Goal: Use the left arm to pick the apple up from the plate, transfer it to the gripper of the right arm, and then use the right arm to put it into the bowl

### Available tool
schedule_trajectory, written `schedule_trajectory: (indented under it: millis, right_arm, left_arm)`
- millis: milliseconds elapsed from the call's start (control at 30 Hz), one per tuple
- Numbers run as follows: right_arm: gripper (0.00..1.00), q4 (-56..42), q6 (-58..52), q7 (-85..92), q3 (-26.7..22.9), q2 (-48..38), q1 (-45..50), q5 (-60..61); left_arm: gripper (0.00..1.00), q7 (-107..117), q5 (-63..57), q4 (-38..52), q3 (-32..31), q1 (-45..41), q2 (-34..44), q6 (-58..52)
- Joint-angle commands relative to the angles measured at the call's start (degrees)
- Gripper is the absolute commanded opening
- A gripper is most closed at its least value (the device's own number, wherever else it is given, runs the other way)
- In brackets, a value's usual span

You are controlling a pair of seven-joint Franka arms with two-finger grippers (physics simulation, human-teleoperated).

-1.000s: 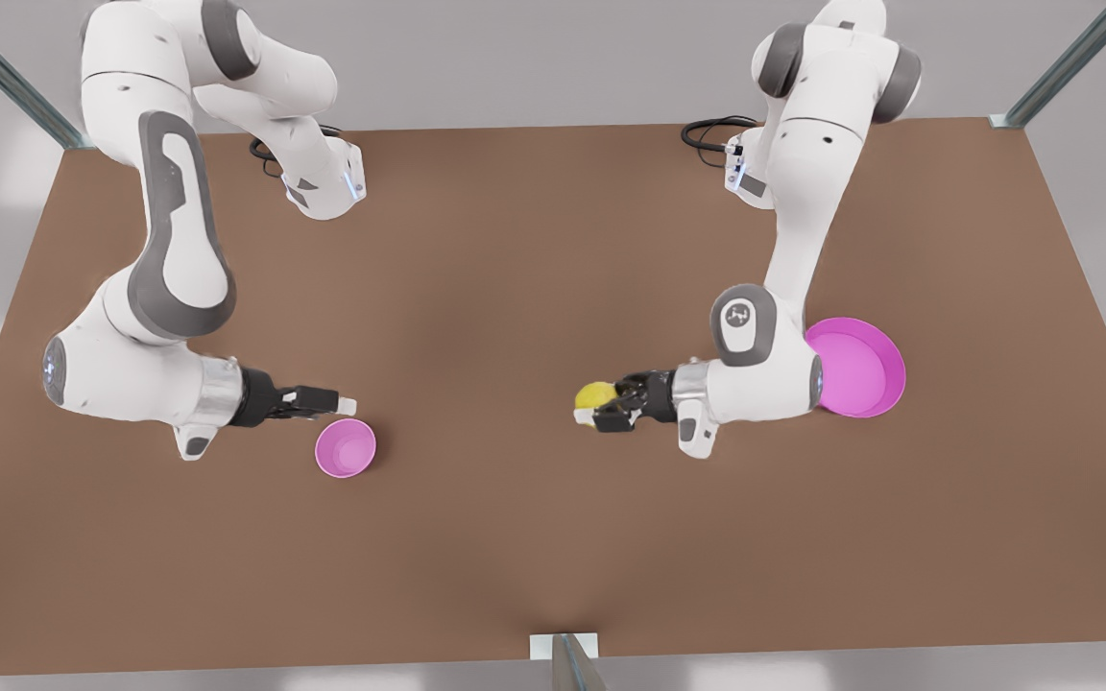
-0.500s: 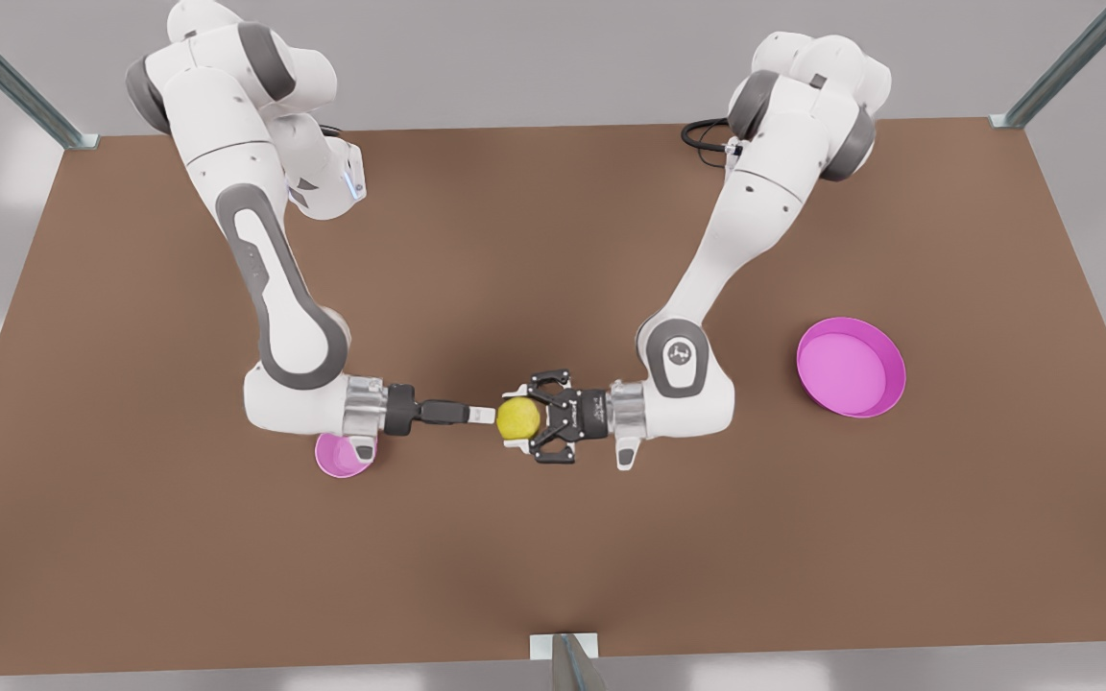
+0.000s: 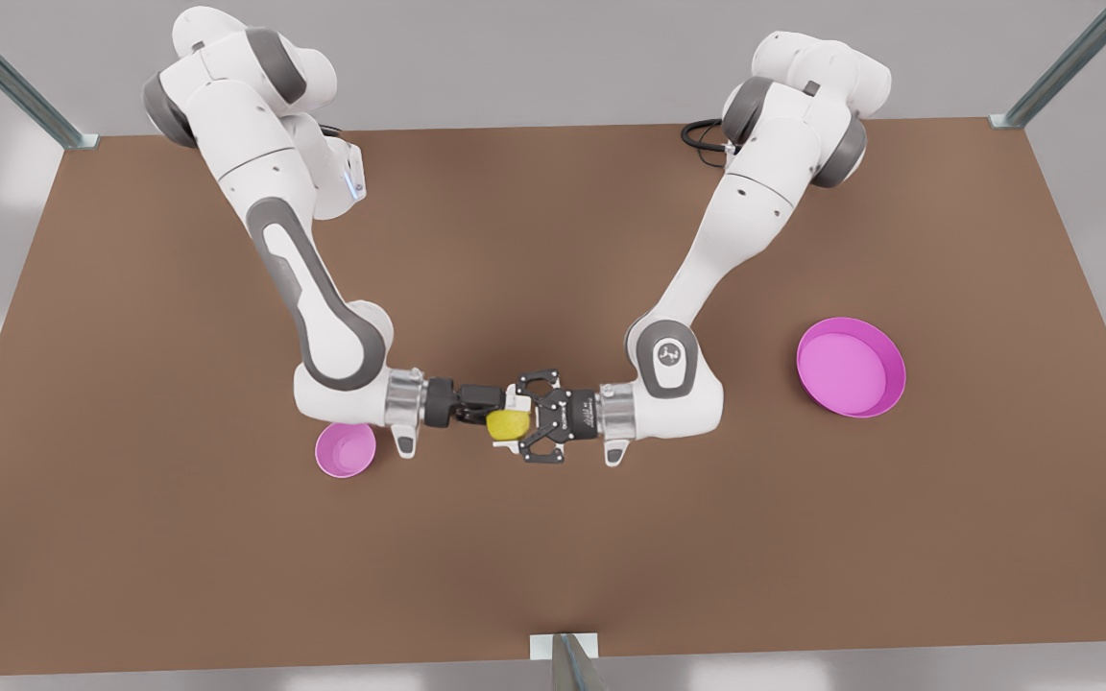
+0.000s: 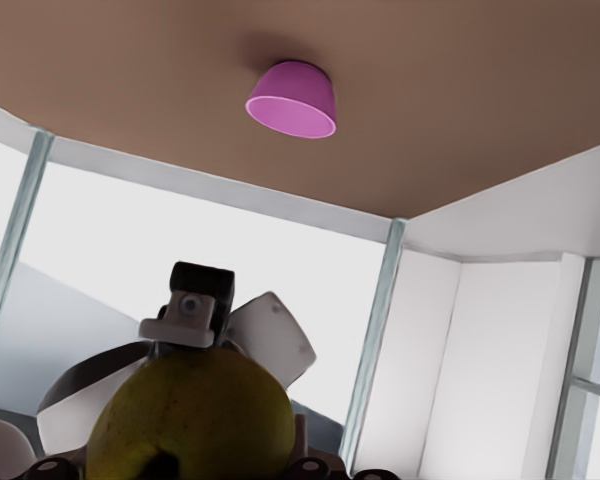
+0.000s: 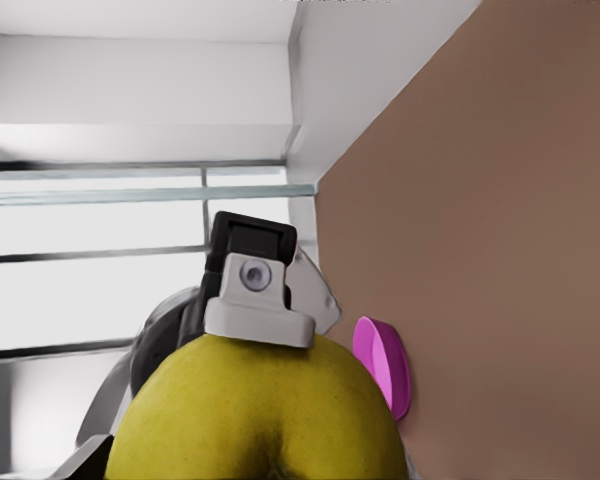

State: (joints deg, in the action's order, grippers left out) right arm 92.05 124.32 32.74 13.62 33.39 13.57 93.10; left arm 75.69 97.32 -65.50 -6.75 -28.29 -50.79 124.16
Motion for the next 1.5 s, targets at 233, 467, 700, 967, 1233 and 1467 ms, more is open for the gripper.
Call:
schedule_trajectory:
  millis: [233, 467, 700, 967, 1233, 1467]
  right_arm:
    - [0.74, 0.1, 2.2, 17.2, 0.2, -0.1, -0.6, 0.5]
    - [0.74, 4.7, 2.6, 20.2, 0.2, -2.4, -4.2, -0.1]
    - [0.74, 10.3, 2.8, 22.3, 0.1, -5.8, -10.3, -8.3]
    - [0.74, 10.3, 9.3, 21.0, -4.9, -4.7, -15.1, -38.2]
    - [0.74, 12.9, 4.3, 15.9, -4.9, -5.1, -18.0, -56.0]
    - [0.89, 12.9, 4.3, 14.9, -4.8, -3.2, -17.7, -60.1]
  left_arm:
    - [1.0, 8.2, -0.2, 0.0, 0.1, -0.4, 0.3, 0.0]
    - [1.0, 8.4, -0.7, -0.2, 0.2, -0.6, 0.6, 0.0]
    - [1.0, 17.1, -25.1, -0.4, 0.3, -0.2, 3.5, -2.5]
    - [1.0, -52.5, -96.8, -0.3, 0.9, 14.9, 15.5, -40.8]
    - [1.0, -82.6, -101.9, -17.0, 1.0, 25.8, 41.5, -32.5]
    - [1.0, -82.5, -102.2, -12.8, 1.0, 25.9, 35.0, -31.7]
